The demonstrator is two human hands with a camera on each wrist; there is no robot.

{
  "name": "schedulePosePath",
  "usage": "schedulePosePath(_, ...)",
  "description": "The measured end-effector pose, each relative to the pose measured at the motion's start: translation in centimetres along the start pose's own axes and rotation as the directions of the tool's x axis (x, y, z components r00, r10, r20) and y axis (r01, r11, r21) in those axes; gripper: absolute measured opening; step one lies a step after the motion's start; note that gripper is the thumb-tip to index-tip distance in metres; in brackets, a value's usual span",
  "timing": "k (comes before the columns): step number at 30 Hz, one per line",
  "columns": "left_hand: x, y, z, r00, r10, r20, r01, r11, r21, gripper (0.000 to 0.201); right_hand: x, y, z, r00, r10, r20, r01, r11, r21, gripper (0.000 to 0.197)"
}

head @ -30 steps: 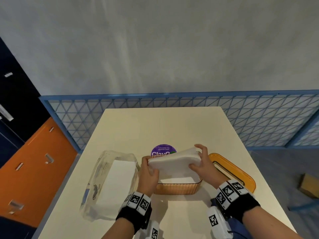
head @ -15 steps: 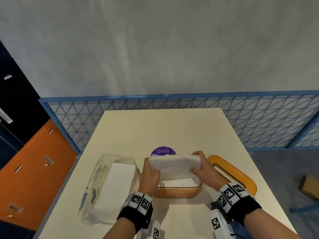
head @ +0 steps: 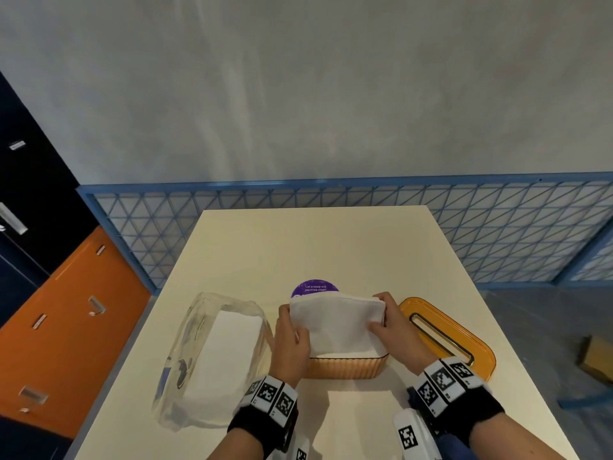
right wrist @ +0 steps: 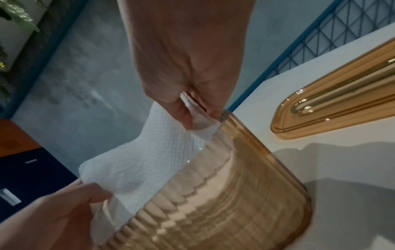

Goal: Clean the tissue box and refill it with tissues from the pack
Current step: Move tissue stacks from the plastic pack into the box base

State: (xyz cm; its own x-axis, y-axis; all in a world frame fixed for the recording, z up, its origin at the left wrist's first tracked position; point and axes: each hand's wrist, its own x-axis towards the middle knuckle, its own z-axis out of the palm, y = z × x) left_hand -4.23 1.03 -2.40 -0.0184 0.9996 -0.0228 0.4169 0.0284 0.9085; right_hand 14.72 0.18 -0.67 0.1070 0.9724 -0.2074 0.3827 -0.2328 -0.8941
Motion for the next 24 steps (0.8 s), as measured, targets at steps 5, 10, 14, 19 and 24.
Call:
schedulePosePath(5,0.4,-0.1,0.1,0.997,0.004,-0.079,-0.006,1.0,-0.025,0.038,0.0,-0.6,-0.9,0.997,-0.055,-0.053,0.058,0.997,0.047,0.032)
schedulePosePath(10,0.2,-0.2,0.4,1.0,0.002,-0.007,-0.002,1.0,0.028,0.038,0.1,0.1,-0.2,0.999,0.036,0.019,-0.036,0.999,-0.01,0.036)
schedulePosePath(14,0.3,0.0,0.6,0.999,-0.037,0.007,0.037,0.999,-0.004,0.042,0.6,-0.2,0.1,0.999,0.051,-0.011,-0.051,0.999,-0.001,0.036)
schedulePosePath(19,0.6,-0.4,0.5,0.999,-0.025,0.021,0.024,0.999,0.032,0.05,0.7,0.1,-0.1,0.999,0.054,0.0,-0.054,0.998,-0.008,0.031)
schedulePosePath(24,1.9,-0.1,0.0,0.998,-0.035,-0.044,0.037,0.998,0.049,0.018,0.6,-0.8,-0.9,0.998,0.057,-0.032,-0.055,0.995,0.078,0.032)
